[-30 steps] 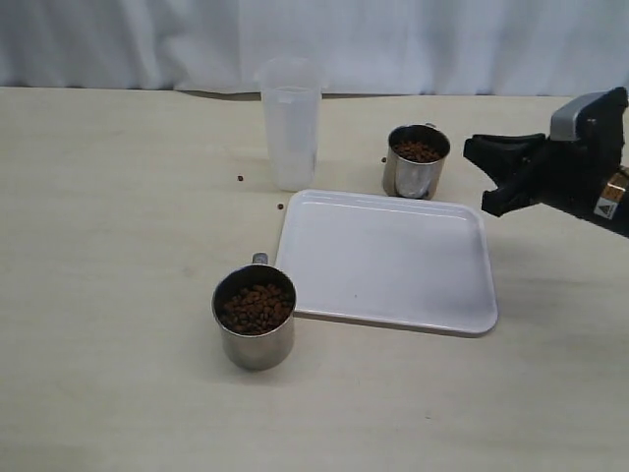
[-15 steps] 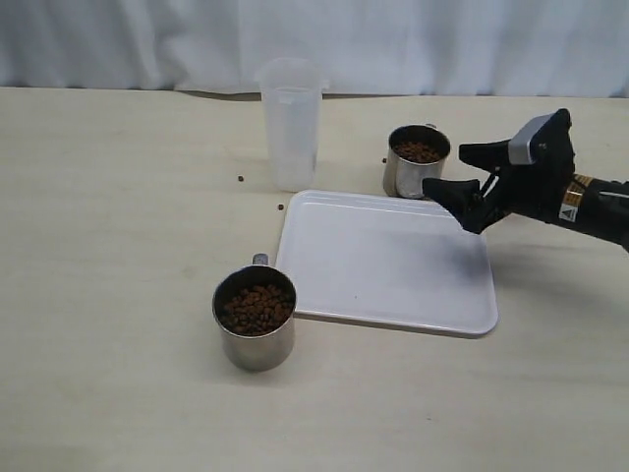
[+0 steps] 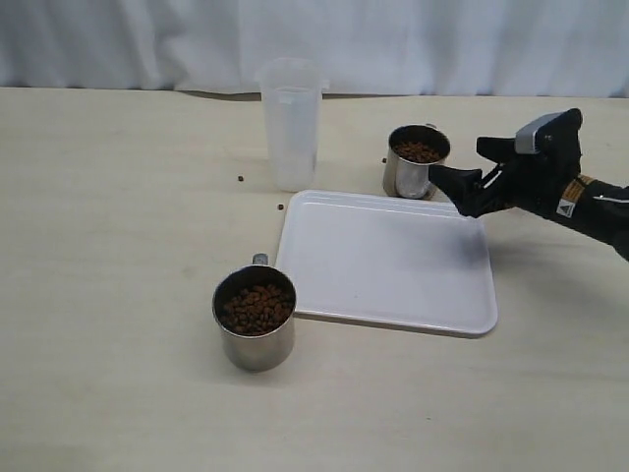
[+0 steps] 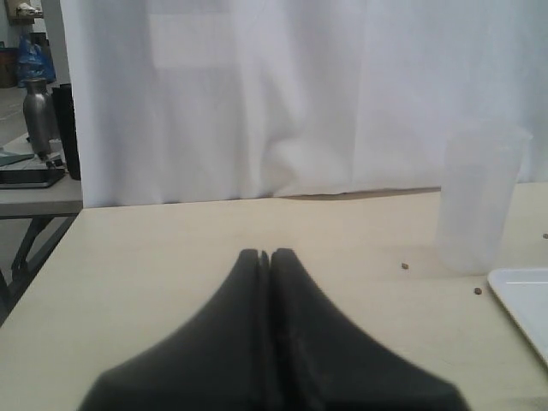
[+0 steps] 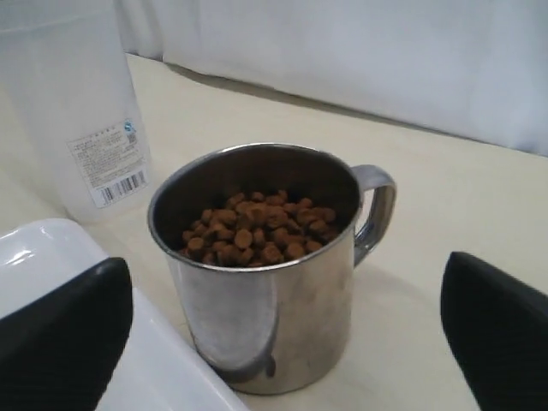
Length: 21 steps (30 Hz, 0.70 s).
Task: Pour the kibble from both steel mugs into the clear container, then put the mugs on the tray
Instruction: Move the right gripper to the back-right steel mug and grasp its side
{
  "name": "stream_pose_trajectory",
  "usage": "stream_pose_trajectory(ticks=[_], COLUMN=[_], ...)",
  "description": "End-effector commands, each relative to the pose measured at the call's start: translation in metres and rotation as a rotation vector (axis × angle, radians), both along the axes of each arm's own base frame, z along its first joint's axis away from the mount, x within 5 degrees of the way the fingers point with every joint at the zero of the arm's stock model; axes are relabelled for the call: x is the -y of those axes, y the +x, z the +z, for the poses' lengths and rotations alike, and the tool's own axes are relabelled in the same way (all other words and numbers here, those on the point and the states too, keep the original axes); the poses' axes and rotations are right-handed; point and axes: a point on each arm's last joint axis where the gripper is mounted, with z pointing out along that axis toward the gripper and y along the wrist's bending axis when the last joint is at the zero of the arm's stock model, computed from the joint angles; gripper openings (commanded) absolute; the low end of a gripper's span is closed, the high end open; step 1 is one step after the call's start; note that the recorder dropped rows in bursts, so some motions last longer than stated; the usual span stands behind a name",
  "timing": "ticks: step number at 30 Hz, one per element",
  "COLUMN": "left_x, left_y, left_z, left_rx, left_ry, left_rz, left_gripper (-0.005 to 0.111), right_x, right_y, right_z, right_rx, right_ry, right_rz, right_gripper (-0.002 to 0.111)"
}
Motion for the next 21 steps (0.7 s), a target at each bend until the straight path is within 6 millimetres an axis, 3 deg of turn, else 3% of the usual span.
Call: stream_pose_trajectory(ticks=[1, 5, 9, 13, 17, 21], left_x=[0.001, 0.001, 0.001, 0.001, 0.001, 0.001], left_y=[0.0, 0.0, 0.0, 0.0, 0.0, 0.0], left_z=[0.0, 0.0, 0.0, 0.0, 0.0, 0.0], left_rx=[0.011, 0.009, 0.009, 0.009, 0.009, 0.009], left_ry=[-0.001, -0.001, -0.001, -0.001, -0.001, -0.001], left_rz=[-0.01, -0.01, -0.01, -0.01, -0.01, -0.01], left_gripper=[0.0, 0.0, 0.0, 0.0, 0.0, 0.0], right_x=[0.003, -0.002, -0.001, -0.006, -0.033, -0.05], right_y=[0.002, 0.009, 0.016, 0.02, 0.026, 0.031], right_z=[-0.013, -0.034, -0.05, -0.05, -0.047, -0.045], right_rx=[-0.025, 0.014, 0.001, 0.071, 0.146, 0.147], right_ry=[0.002, 0.115, 0.116, 0.064, 0.032, 0.055], right_rz=[-0.021, 0.024, 0.023, 0.053, 0.12, 0.067], right_gripper=[0.11, 0.11, 0.11, 0.11, 0.11, 0.11])
